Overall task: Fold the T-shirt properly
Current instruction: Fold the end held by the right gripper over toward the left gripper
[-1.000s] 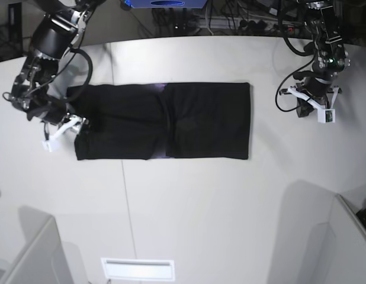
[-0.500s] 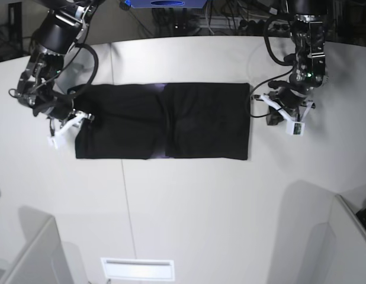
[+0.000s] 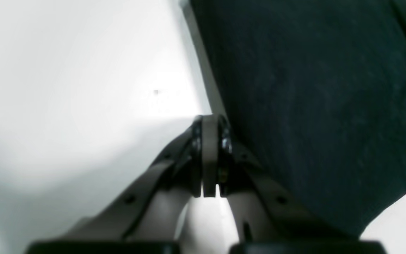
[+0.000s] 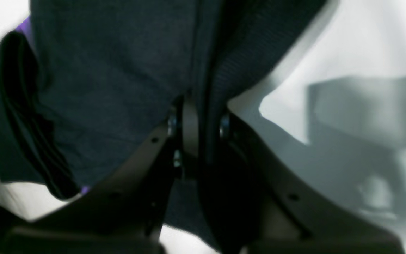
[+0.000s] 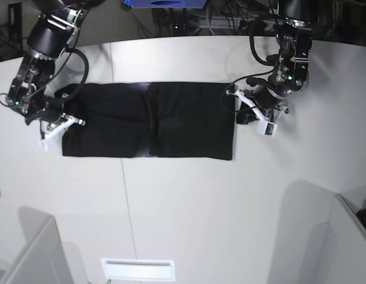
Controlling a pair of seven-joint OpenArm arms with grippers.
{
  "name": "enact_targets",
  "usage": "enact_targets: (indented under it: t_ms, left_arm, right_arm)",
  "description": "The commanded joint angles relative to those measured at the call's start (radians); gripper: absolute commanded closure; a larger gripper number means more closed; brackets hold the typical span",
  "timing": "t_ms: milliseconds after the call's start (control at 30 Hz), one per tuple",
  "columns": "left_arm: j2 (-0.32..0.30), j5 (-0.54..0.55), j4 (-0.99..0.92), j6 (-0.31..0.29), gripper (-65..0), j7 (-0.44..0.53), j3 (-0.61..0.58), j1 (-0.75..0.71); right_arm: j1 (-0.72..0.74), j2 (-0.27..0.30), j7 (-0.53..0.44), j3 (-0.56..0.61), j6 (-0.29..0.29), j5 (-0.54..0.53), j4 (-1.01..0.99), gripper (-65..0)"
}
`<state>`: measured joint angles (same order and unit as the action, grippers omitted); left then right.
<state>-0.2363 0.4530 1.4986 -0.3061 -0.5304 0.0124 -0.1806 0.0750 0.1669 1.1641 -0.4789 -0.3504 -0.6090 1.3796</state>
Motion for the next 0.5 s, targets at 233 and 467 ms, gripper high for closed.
enact_targets:
  t_ms: [233,467]
  left_arm:
    - [-0.015,-0.010,0.009,0.006,0.0,-0.023,0.016,-0.010]
    - [-0.051,-0.009,0.009,0.006,0.0,-0.021,0.019,-0.012]
  right_arm:
    - [-0.051,0.006,-0.074,0.165,0.182,-0.038,0.272,0.0]
    - [-0.060,0.006,-0.065,0.243,0.210,-0.038,0.387,0.0]
